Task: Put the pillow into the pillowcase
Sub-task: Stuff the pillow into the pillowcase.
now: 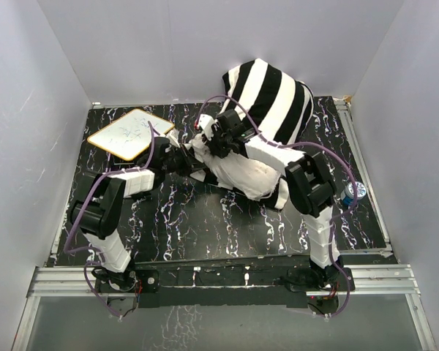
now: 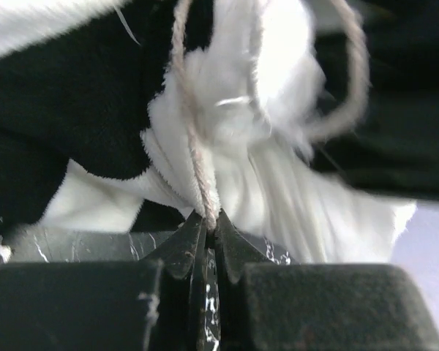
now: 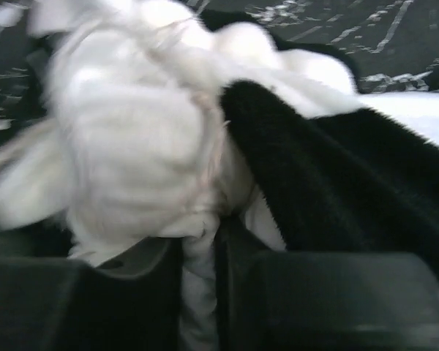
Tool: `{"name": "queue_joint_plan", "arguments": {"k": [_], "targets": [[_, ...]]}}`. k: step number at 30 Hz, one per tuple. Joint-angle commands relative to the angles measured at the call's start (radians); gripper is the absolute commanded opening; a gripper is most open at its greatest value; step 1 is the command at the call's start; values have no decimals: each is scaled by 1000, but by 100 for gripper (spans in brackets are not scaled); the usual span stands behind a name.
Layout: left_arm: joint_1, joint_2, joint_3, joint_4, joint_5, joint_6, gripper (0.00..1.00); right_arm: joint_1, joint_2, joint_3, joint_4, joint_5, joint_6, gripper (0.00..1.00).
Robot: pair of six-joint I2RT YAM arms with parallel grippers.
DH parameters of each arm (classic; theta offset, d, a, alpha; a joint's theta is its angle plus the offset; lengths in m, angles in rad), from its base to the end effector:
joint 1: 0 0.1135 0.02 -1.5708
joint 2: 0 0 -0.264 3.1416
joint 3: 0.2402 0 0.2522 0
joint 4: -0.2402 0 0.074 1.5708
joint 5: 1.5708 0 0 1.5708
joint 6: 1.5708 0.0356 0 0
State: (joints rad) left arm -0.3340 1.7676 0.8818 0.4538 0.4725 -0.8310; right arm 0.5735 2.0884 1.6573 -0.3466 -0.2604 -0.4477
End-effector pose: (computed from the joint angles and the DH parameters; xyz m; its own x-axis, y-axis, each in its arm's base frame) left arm 0.3433 -0.1363 0.1764 -0.7707 -0.4287 -0.4715 0.1679 0.5771 -0.7992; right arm 0.3944 0.2657 0.2190 -0.2376 -0.6515 -0.7205 -0.8667 0.4772 -0.1456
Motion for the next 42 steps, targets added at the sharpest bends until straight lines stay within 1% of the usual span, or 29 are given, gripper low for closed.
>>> {"name": "queue_joint_plan", "arguments": {"k": [1,4,6,8,10,12,13,17,18,19,21,22,23,24,26,27,28,31,34,36,38,40,41,42], "targets": [[4,-177,-42,-5,85,24,0,-103,138,50,192,392,-75,9],[21,-238,-65,-43,100,42,0,-167,185,53,203,422,-125,8],[30,-247,-61,-43,124,38,0,-177,178,18,220,423,-152,8],[36,-236,-53,-8,164,9,0,-169,162,-27,242,411,-175,8],[39,-230,-47,68,215,-47,0,-156,172,-41,235,410,-190,8],[39,-222,-40,167,265,-129,0,-155,185,-25,188,335,-169,8],[39,-216,-33,242,297,-170,0,-152,191,-13,159,286,-156,8],[39,-184,-4,456,357,-347,0,-144,235,79,21,77,-78,9],[40,-182,2,451,357,-357,0,-144,250,105,-8,51,-61,10],[40,-187,8,384,343,-305,0,-146,267,130,-30,36,-39,11],[41,-211,23,128,263,-133,0,-157,281,158,-68,4,-19,13],[40,-228,24,5,189,-53,3,-163,278,158,-71,-15,-13,15],[40,-242,16,-85,108,3,13,-169,273,156,-72,-30,-9,16],[41,-254,-9,-133,29,41,26,-171,268,154,-76,-37,-8,16],[41,-255,-53,-111,-63,69,50,-172,262,156,-86,-48,-10,16],[42,-239,-57,-88,-78,72,59,-172,260,157,-88,-55,-8,16],[42,-202,-48,-73,-79,74,65,-172,259,158,-91,-62,-4,16],[43,-85,18,-26,-18,50,75,-172,259,160,-95,-78,7,16],[41,10,65,54,10,5,76,-172,259,160,-100,-80,9,16],[38,52,93,64,4,-7,76,-172,256,156,-100,-80,8,16],[32,83,122,56,-9,-10,73,-172,253,153,-100,-82,7,16],[25,117,151,36,-24,-11,66,-172,252,153,-100,-85,7,16],[24,132,169,27,-28,-8,60,-172,253,153,-99,-84,7,16],[23,146,177,24,-25,-7,49,-172,252,153,-100,-80,7,16]]}}
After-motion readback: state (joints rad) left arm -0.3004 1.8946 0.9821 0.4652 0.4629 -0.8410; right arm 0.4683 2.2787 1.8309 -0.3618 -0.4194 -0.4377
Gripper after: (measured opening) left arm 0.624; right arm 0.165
